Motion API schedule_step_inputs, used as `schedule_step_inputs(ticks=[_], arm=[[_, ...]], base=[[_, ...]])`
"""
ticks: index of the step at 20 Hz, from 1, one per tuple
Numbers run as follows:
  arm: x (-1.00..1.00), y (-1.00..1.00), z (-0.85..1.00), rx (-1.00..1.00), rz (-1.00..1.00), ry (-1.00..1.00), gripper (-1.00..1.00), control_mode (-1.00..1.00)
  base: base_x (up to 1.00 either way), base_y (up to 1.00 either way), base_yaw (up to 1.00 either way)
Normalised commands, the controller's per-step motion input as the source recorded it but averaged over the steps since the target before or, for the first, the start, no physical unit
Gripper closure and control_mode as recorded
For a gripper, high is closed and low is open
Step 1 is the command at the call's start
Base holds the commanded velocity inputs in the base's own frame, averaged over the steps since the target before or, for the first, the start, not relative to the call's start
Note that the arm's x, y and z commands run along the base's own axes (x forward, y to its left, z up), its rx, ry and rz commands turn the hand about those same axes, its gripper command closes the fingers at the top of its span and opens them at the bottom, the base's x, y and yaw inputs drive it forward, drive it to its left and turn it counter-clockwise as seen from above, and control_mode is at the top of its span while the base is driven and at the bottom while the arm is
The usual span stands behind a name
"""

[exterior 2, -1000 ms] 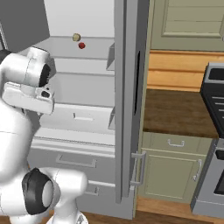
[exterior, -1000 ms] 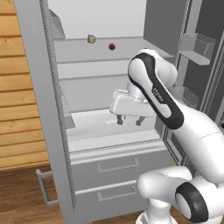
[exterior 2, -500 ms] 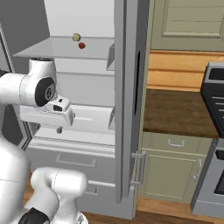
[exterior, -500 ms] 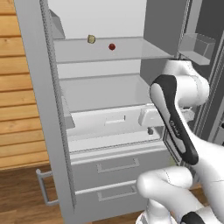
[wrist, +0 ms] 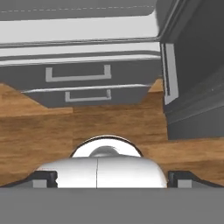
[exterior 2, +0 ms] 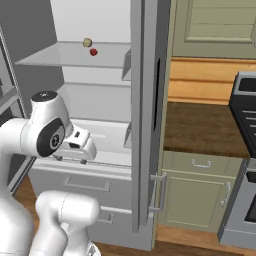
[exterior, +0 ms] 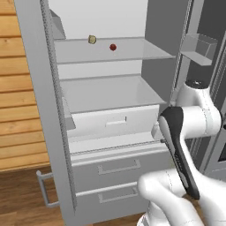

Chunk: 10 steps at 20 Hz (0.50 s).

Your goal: Take the strawberry from the fridge and place it on top of the pancake, located on the dining counter.

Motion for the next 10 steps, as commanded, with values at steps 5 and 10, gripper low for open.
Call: schedule_step_inputs(ticks=[5, 10], arm=[[-0.01, 0.00, -0.02, 0.19, -0.09, -0.18, -1.00, -1.00], [-0.01, 0.11, 0.00, 0.00, 0.00, -0.14, -1.00, -1.00]], base=[[0.00, 0.00, 0.00], [0.00, 0.00, 0.00]])
